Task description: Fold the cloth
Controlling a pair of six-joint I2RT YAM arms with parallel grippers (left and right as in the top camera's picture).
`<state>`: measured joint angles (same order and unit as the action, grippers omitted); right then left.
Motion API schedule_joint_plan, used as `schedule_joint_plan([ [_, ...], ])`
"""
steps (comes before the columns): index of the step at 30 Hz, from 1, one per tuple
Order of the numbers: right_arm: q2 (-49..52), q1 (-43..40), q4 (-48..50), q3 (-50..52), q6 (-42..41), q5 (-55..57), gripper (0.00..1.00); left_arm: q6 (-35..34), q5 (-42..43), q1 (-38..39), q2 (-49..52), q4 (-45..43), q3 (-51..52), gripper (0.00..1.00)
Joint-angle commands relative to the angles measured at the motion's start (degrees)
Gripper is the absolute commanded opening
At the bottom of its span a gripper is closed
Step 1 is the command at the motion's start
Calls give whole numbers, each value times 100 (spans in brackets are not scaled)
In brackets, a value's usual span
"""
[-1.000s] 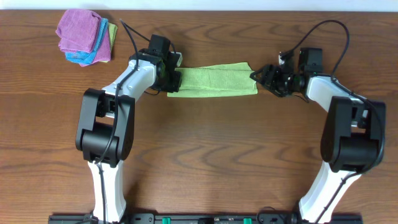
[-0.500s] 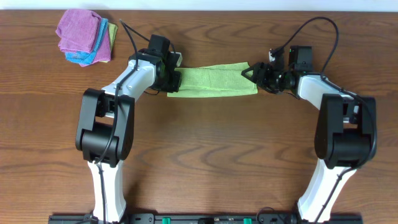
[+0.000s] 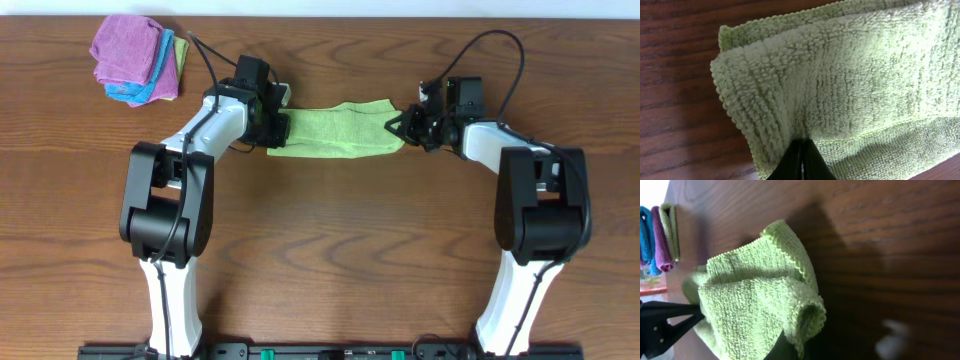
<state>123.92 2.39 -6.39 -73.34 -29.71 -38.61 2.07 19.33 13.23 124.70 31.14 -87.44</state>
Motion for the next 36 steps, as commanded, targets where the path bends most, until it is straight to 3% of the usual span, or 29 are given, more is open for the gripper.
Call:
schedule_joint_plan([
  [1, -142, 87, -328, -466, 39, 52, 2, -199, -278, -83, 157, 96, 151, 6],
  [10, -531, 575, -2621, -1714, 824, 1823, 1, -643, -278, -11, 157, 94, 151, 6],
  [29, -531, 2135, -3386, -1952, 1215, 4688, 1, -896, -127, 227, 157, 162, 149, 6],
  [36, -531, 2356, -3611, -2079, 1309, 5497, 1, -896, 155, 216, 120, 160, 133, 6],
])
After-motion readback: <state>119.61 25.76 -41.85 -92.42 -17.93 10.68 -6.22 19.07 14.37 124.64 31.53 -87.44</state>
